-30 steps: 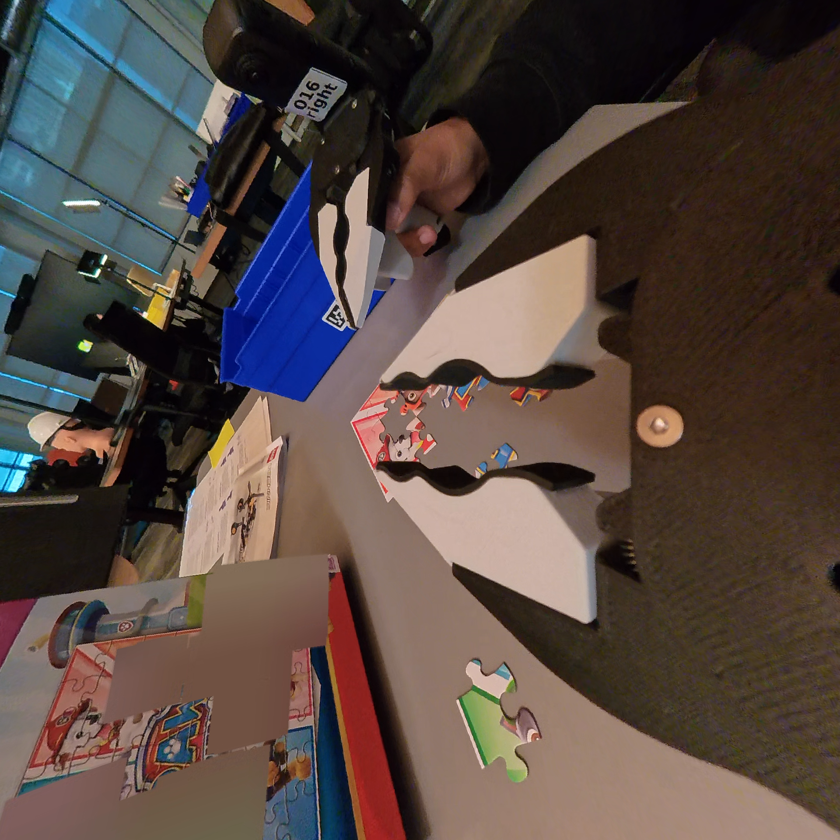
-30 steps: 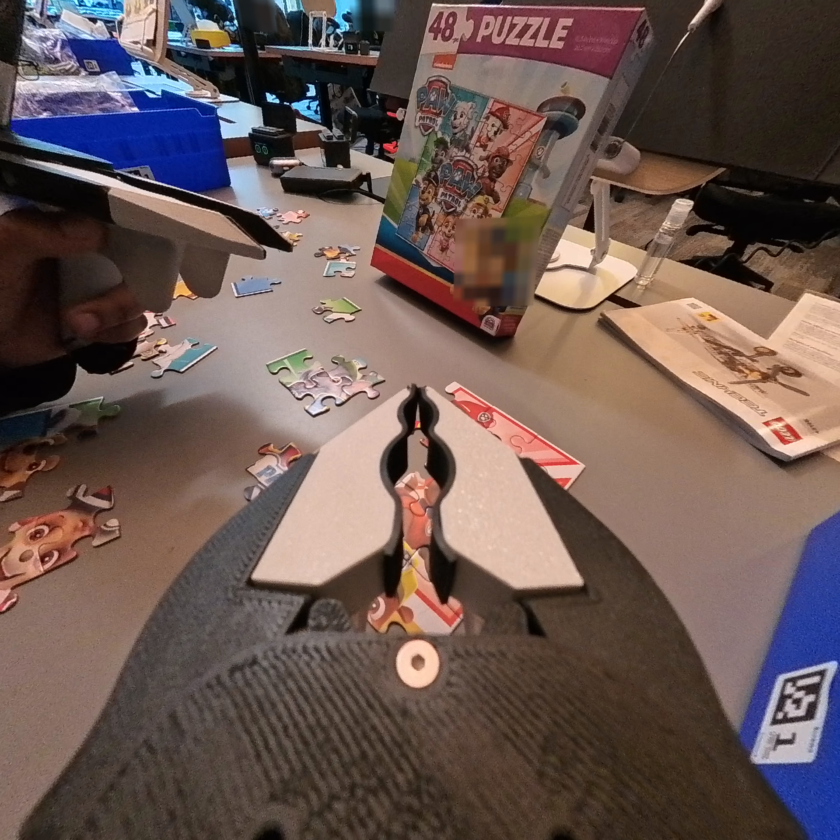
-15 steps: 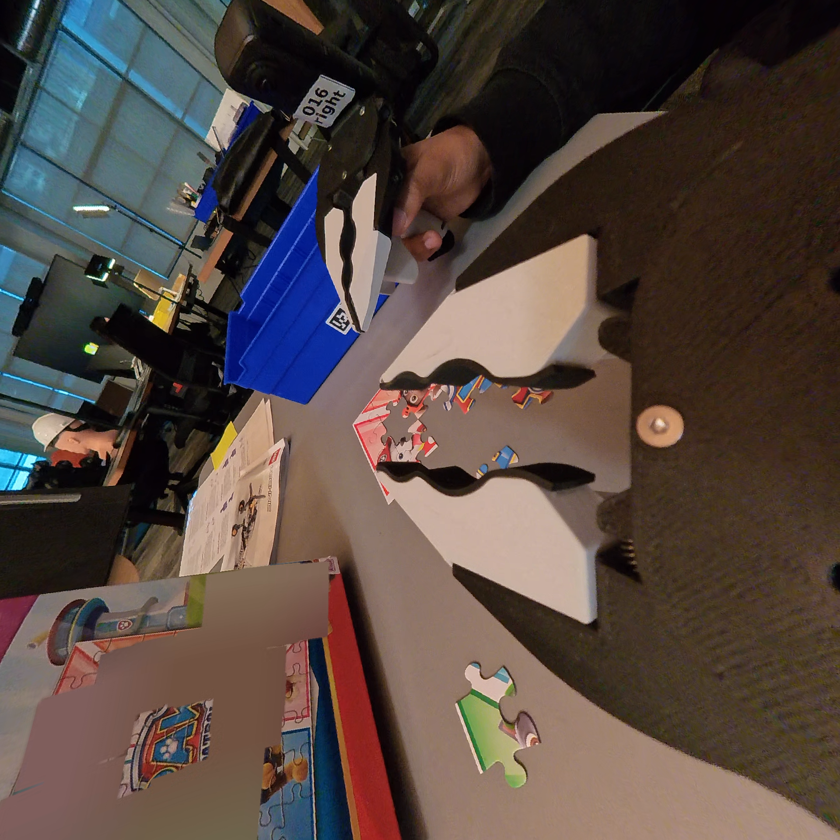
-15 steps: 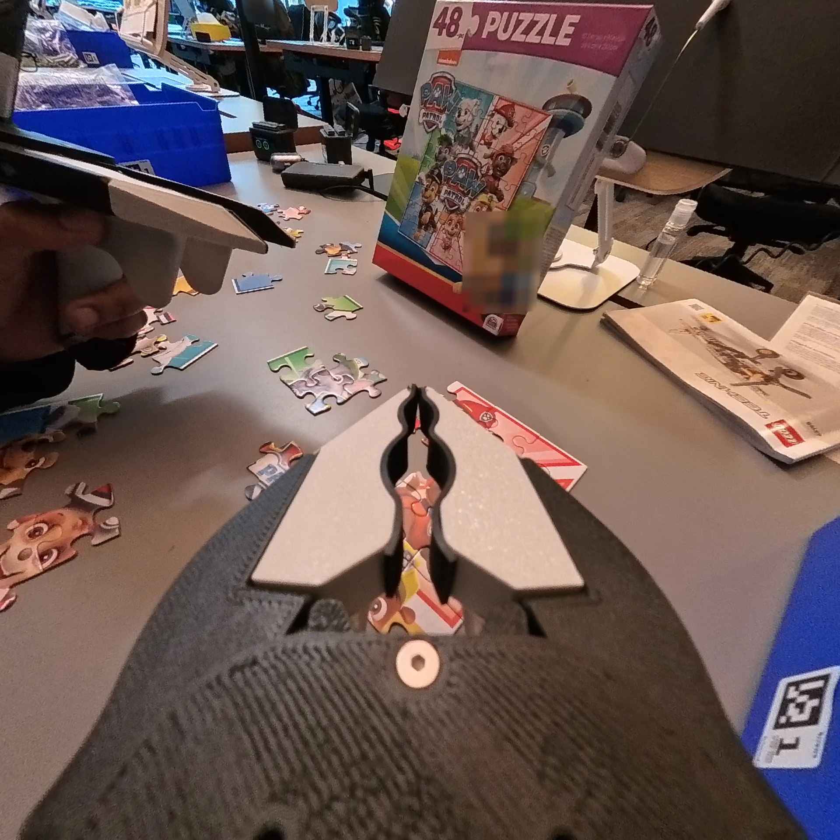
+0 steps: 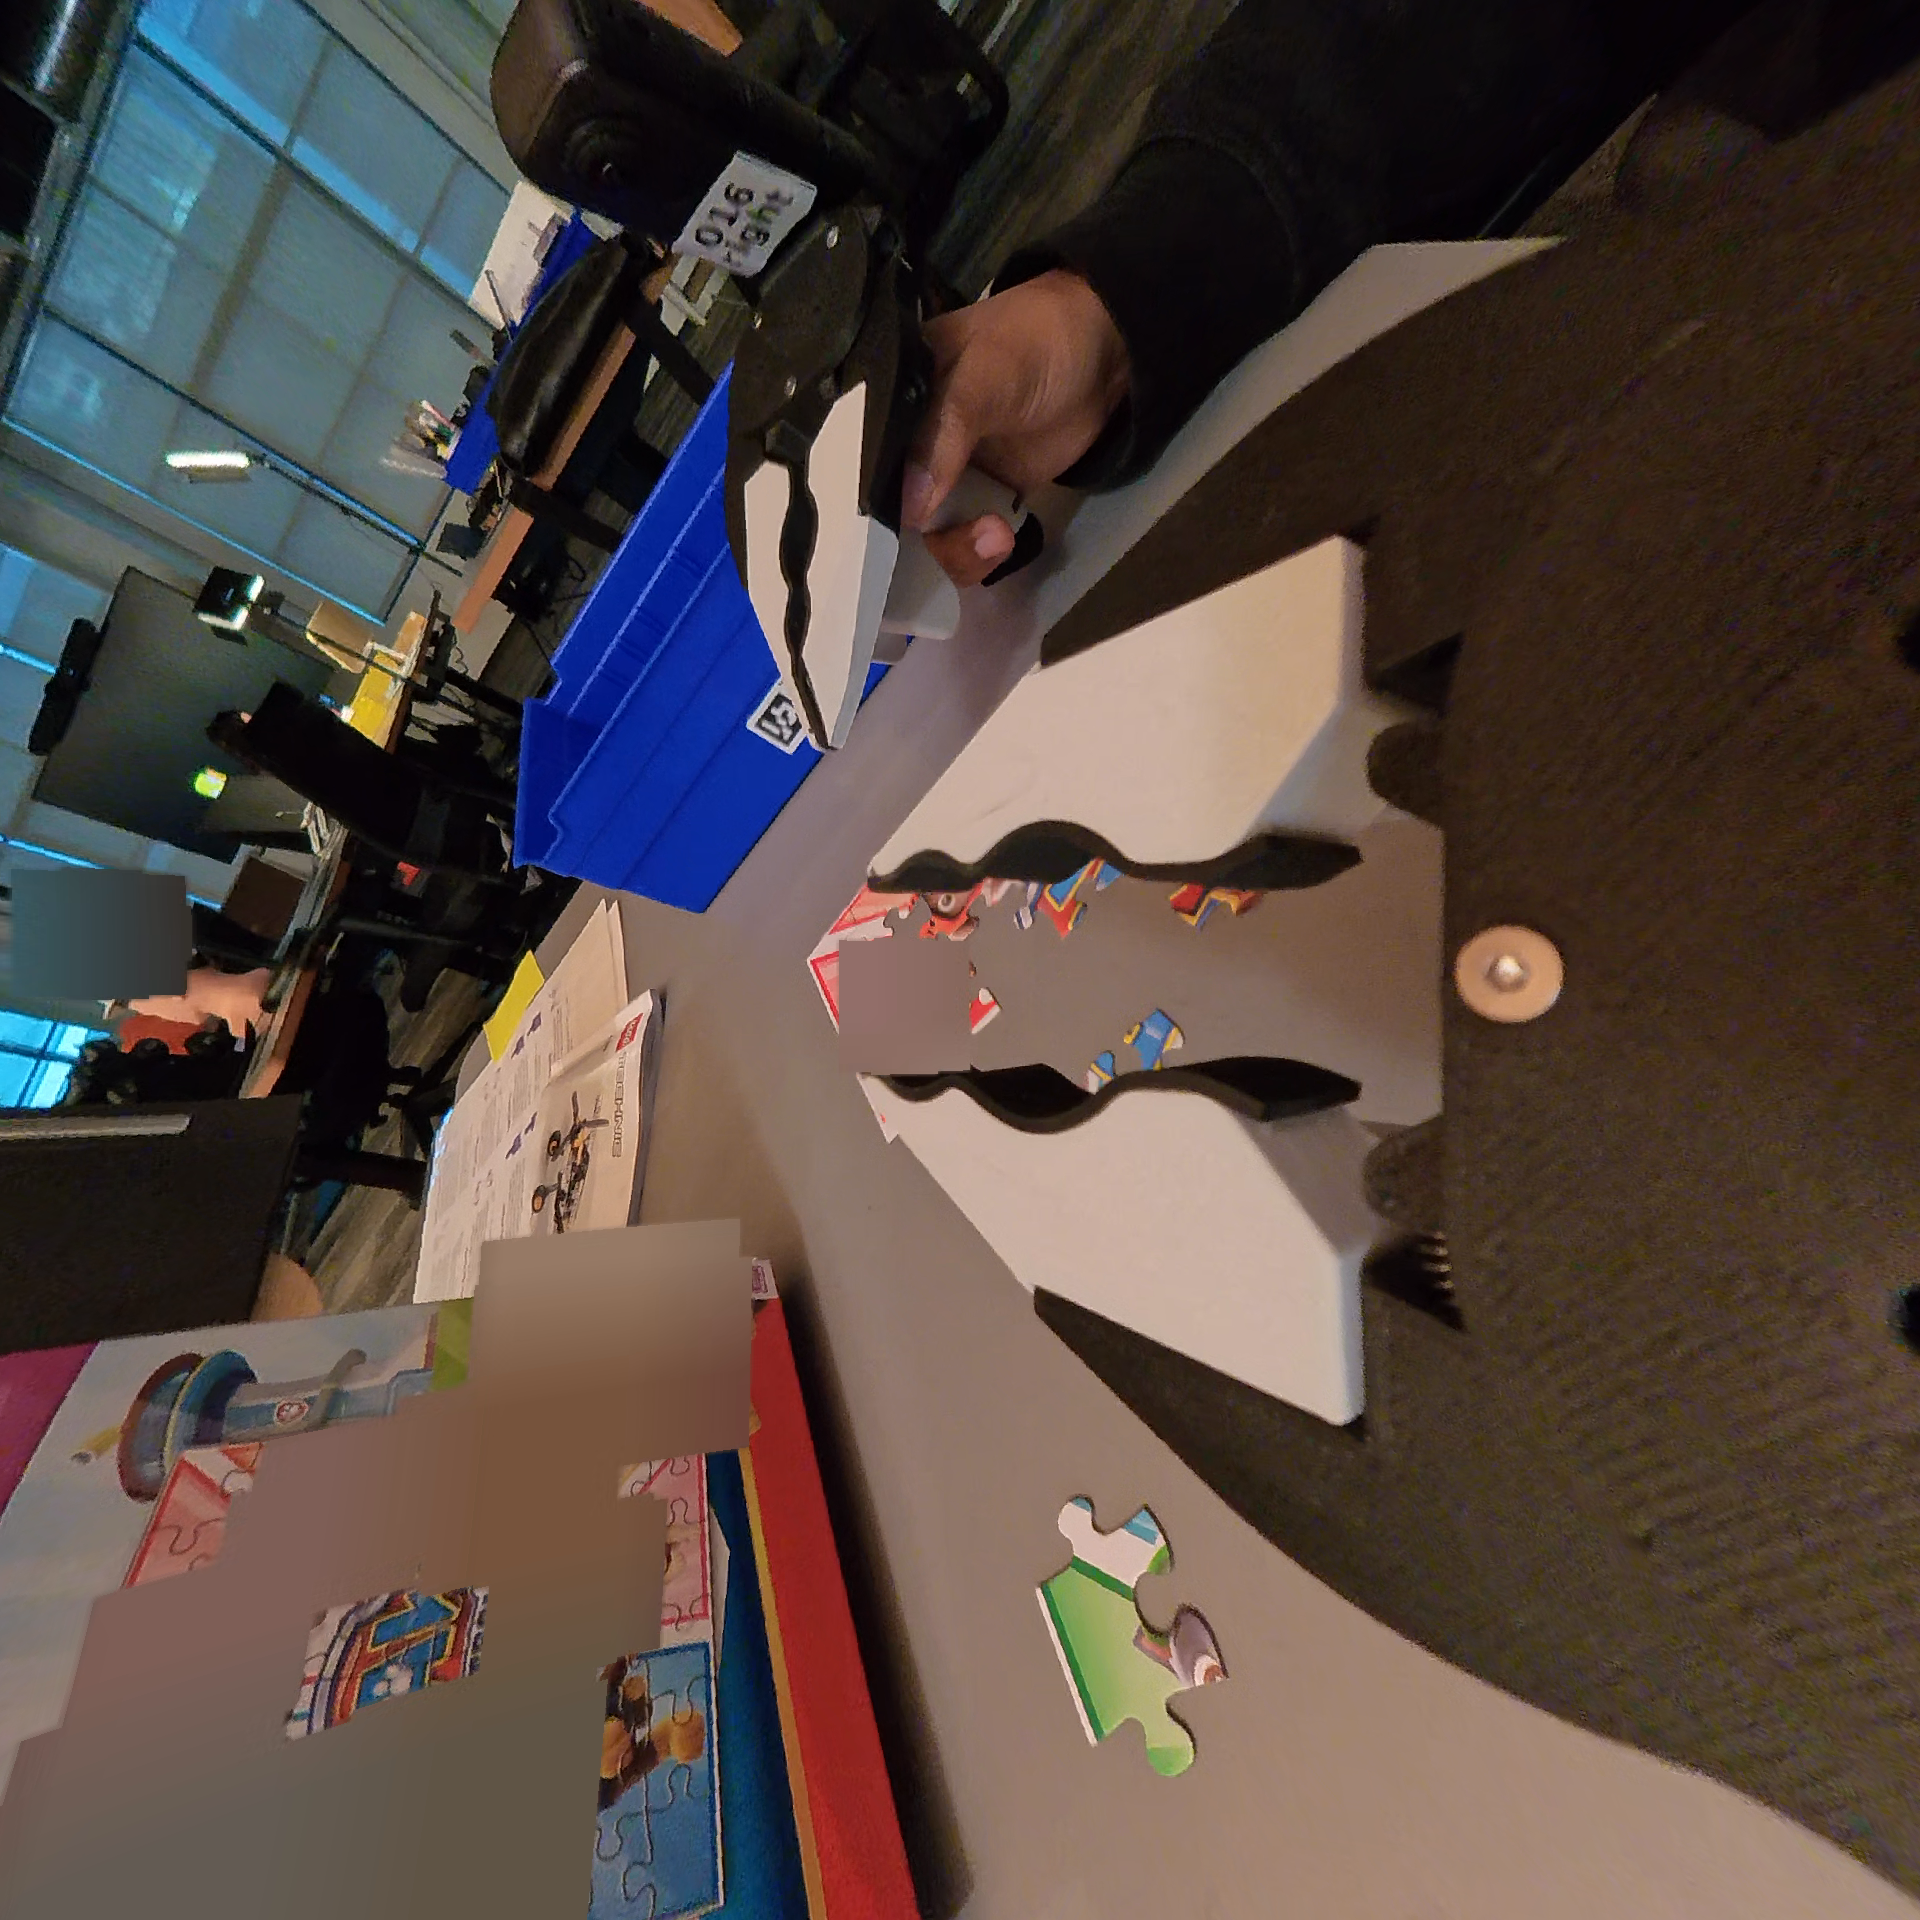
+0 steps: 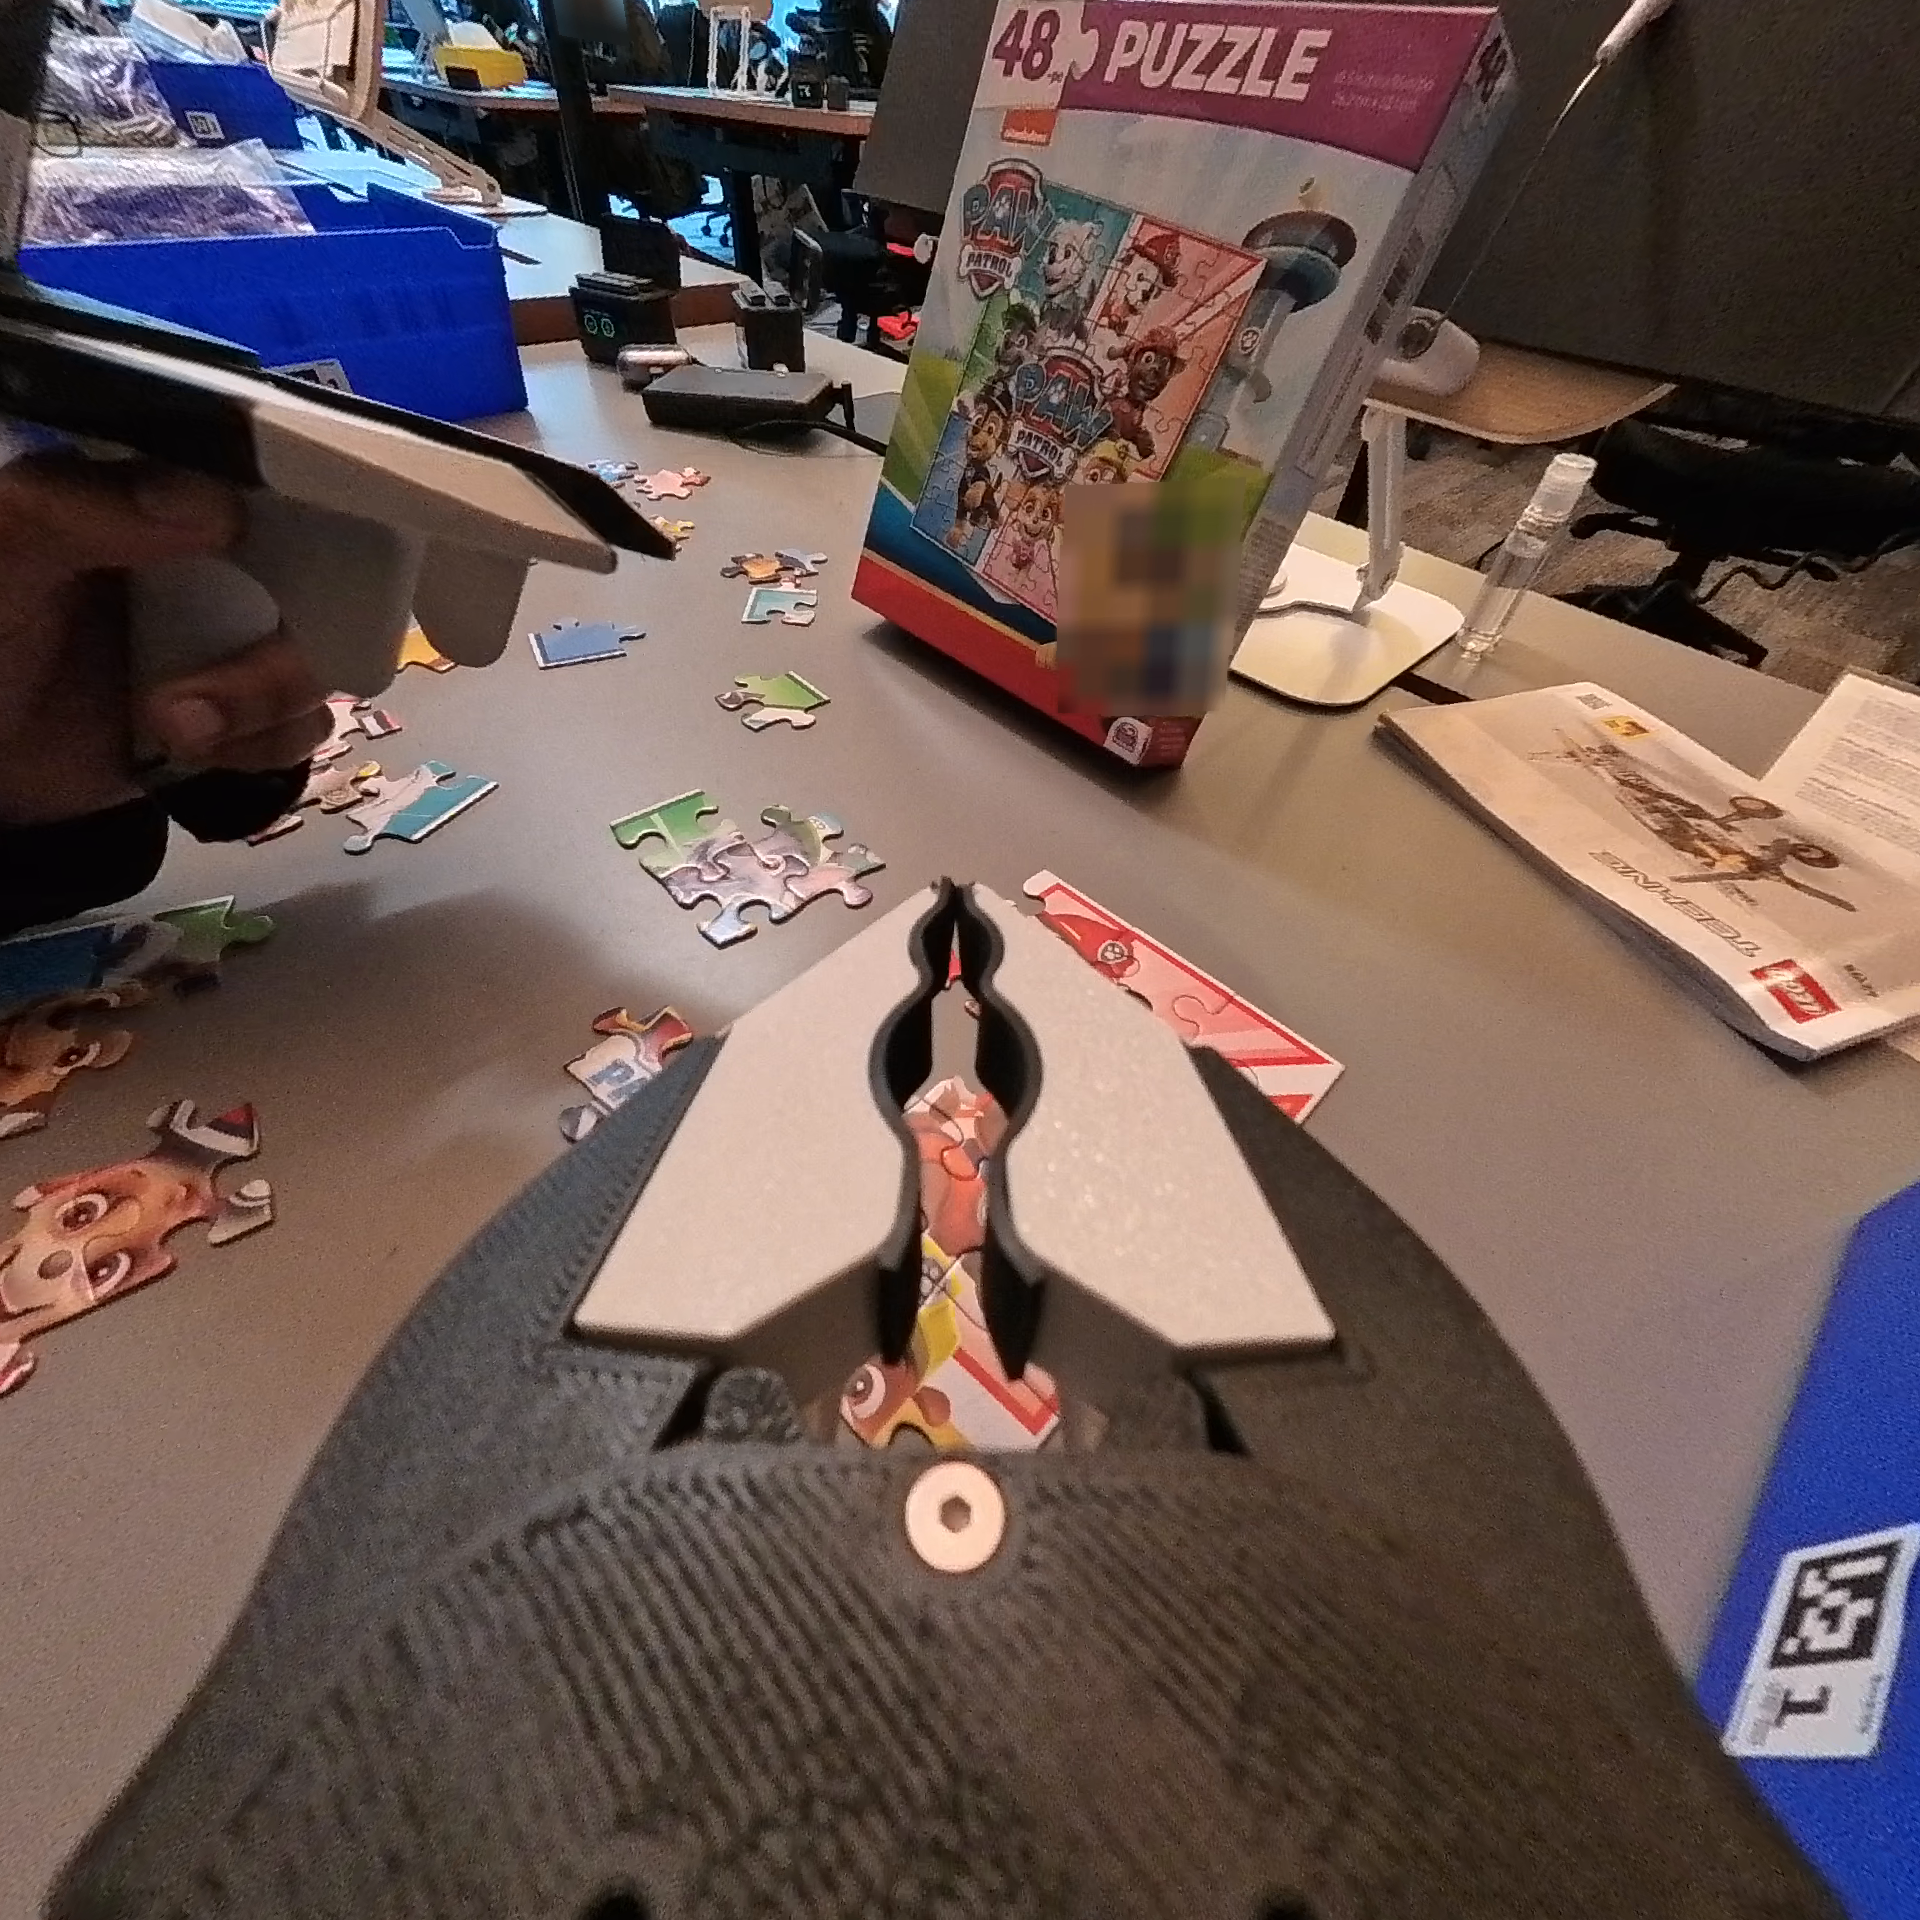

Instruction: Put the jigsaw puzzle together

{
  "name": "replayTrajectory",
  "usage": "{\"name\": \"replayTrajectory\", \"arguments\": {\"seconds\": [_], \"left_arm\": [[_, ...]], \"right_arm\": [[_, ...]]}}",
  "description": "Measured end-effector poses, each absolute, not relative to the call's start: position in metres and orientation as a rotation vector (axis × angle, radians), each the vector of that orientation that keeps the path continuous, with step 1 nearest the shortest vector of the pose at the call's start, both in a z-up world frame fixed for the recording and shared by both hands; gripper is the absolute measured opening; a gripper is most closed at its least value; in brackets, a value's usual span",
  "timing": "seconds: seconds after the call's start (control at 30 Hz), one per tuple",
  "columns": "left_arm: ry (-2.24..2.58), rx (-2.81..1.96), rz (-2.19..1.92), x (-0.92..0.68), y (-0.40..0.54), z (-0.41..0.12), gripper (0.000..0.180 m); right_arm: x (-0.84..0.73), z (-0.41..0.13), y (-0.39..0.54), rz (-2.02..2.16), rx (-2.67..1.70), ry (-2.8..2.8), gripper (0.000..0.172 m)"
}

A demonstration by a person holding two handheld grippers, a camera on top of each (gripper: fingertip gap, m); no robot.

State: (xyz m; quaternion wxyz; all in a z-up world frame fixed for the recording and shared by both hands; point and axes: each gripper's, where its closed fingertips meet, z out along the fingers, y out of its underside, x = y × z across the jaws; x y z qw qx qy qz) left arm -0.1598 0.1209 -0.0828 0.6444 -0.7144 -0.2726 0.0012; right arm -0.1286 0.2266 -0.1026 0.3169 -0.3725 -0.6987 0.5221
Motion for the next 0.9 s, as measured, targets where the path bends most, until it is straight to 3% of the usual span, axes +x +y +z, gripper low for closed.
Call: {"name": "replayTrajectory", "arguments": {"seconds": [0.23, 0.6, 0.77, 0.9], "left_arm": [[-0.725, -1.708, 0.212, -0.179, 0.108, -0.097, 0.004], [-0.720, -1.688, 0.207, -0.180, 0.106, -0.089, 0.001], [-0.830, -1.613, 0.642, -0.242, 0.021, -0.039, 0.000], [-0.909, -1.665, 0.615, -0.274, -0.027, -0.017, 0.000]], "right_arm": [[-0.129, -0.103, 0.226, 1.373, -0.978, -1.840, 0.000], [-0.128, -0.100, 0.226, 1.366, -0.965, -1.830, 0.000], [-0.127, -0.096, 0.229, 1.399, -0.973, -1.804, 0.000], [-0.127, -0.095, 0.230, 1.402, -0.972, -1.799, 0.000]]}}
